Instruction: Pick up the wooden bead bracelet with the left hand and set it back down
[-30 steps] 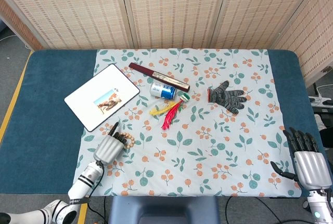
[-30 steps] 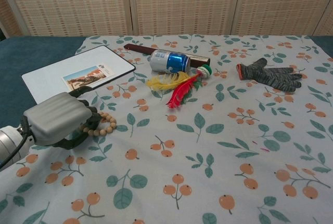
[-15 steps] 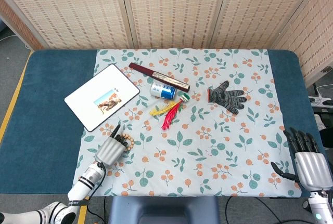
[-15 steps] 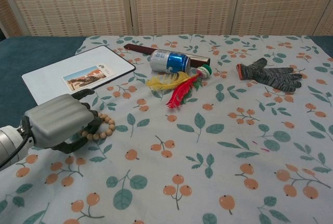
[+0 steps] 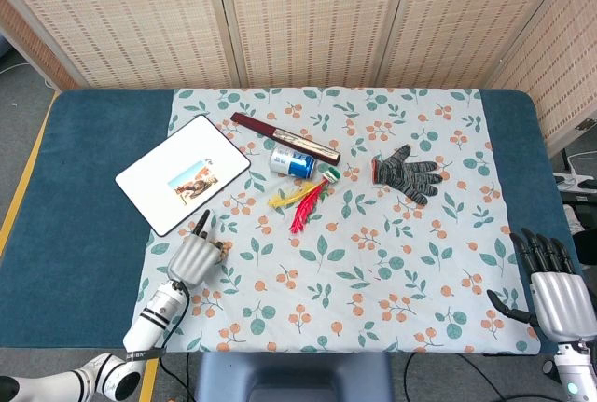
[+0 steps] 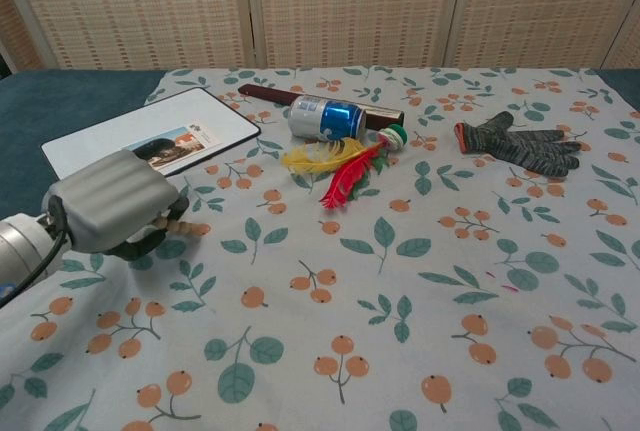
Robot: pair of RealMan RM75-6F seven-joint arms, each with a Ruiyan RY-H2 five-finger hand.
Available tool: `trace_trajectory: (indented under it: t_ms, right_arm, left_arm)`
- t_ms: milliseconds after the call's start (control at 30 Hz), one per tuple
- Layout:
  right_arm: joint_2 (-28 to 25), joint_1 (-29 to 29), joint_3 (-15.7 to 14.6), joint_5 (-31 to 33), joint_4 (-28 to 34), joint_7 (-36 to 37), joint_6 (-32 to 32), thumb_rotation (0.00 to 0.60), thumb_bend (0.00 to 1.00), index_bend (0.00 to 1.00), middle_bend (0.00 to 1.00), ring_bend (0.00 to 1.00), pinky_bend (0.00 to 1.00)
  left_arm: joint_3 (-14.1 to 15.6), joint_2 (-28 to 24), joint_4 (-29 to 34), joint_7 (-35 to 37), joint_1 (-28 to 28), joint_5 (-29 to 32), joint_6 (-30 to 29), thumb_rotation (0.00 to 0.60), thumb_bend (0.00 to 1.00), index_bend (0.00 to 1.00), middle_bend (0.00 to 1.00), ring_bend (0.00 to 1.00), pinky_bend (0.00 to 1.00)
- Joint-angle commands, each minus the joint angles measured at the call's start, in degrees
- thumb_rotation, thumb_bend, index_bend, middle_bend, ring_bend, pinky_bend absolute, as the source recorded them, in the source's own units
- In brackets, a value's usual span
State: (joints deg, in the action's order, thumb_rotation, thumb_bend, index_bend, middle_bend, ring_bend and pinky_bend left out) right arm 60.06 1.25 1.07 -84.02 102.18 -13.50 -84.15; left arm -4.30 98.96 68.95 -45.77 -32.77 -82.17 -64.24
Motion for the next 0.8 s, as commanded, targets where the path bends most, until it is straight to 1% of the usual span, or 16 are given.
trace_trajectory:
  t_ms: [33, 133, 267, 300, 367, 500, 600, 633, 667, 700, 767, 800]
  right_arm:
    - [-0.06, 0.10, 0.19, 0.31, -0.18, 0.42, 0.19, 0.311, 0.20, 0.00, 0.00, 0.00, 0.00]
    - [-0.18, 0.26, 0.33, 0.65, -0.34, 0.93, 0.58, 0.312, 0.20, 0.00, 0.00, 0.00, 0.00]
    - [-0.33, 0.35, 0.42, 0.80, -0.42, 1.31, 0.77, 0.310, 0.20, 0.00, 0.00, 0.00, 0.00]
    - [-0.37, 0.35, 0.40, 0.81, -0.41, 1.37, 0.81, 0.310, 0.20, 0.00, 0.00, 0.00, 0.00]
    - [-0.49, 0.37, 0.33, 0.73, -0.34, 1.64, 0.93, 0.311, 0.20, 0.00, 0.00, 0.00, 0.00]
    - [-0.55, 0.47, 0.14, 0.40, -0.21, 1.66, 1.16, 0.311, 0.20, 0.00, 0.00, 0.00, 0.00]
    - [-0.77, 0.49, -0.07, 0.05, 0.02, 2.22, 1.32, 0.310, 0.20, 0.00, 0.00, 0.00, 0.00]
    - [-0.89, 0.48, -0.10, -0.01, 0.02, 2.38, 1.33, 0.311, 0.20, 0.00, 0.00, 0.00, 0.00]
    - [-0.94, 0.48, -0.09, 0.01, -0.03, 2.42, 1.34, 0.310, 0.20, 0.00, 0.00, 0.00, 0.00]
    - [-0.96, 0.49, -0.08, 0.10, -0.08, 2.50, 1.39, 0.310, 0.20, 0.00, 0.00, 0.00, 0.00]
    - [-1.02, 0.55, -0.10, 0.22, -0.14, 2.60, 1.62, 0.311, 0.20, 0.00, 0.00, 0.00, 0.00]
    - [-1.03, 0.58, -0.10, 0.28, -0.17, 2.64, 1.70, 0.311, 0.20, 0.00, 0.00, 0.00, 0.00]
  left_arm:
    - [-4.97, -2.20, 0.40, 1.19, -2.84, 2.75, 1.58, 0.600, 0.48, 0.79, 0.90, 0.52, 0.00]
    - [-8.58, -4.00, 1.01, 1.13, -4.34, 6.31, 2.77, 0.600, 0.48, 0.79, 0.90, 0.52, 0.00]
    - [-12.98, -6.01, 1.89, 3.73, -5.28, 12.22, 4.27, 0.600, 0.48, 0.78, 0.90, 0.52, 0.00]
    - [-14.10, -6.42, 2.29, 4.57, -5.35, 14.50, 5.16, 0.600, 0.48, 0.78, 0.90, 0.52, 0.00]
    - [-16.99, -7.47, 3.43, 5.82, -5.65, 21.23, 7.68, 0.600, 0.49, 0.78, 0.90, 0.52, 0.00]
    - [-21.80, -8.36, 2.46, 3.99, -8.00, 33.23, 10.07, 0.600, 0.52, 0.78, 0.90, 0.53, 0.02]
    - [-27.65, -8.21, 2.20, 4.69, -9.76, 46.51, 10.38, 0.600, 0.57, 0.77, 0.90, 0.54, 0.05]
    - [-29.61, -8.73, 2.18, 4.33, -10.44, 52.80, 11.02, 0.600, 0.60, 0.77, 0.90, 0.55, 0.07]
    - [-30.56, -9.43, 2.12, 3.36, -10.99, 57.71, 11.73, 0.600, 0.63, 0.77, 0.90, 0.55, 0.08]
    - [-31.34, -10.89, 2.20, 1.05, -11.68, 65.89, 13.24, 0.600, 0.65, 0.77, 0.90, 0.55, 0.09]
    - [-31.77, -13.88, 3.28, -3.44, -13.10, 79.30, 15.57, 0.600, 0.71, 0.74, 0.88, 0.55, 0.10]
    - [-32.58, -15.48, 3.98, -4.56, -13.59, 86.73, 16.97, 0.600, 0.73, 0.72, 0.88, 0.55, 0.11]
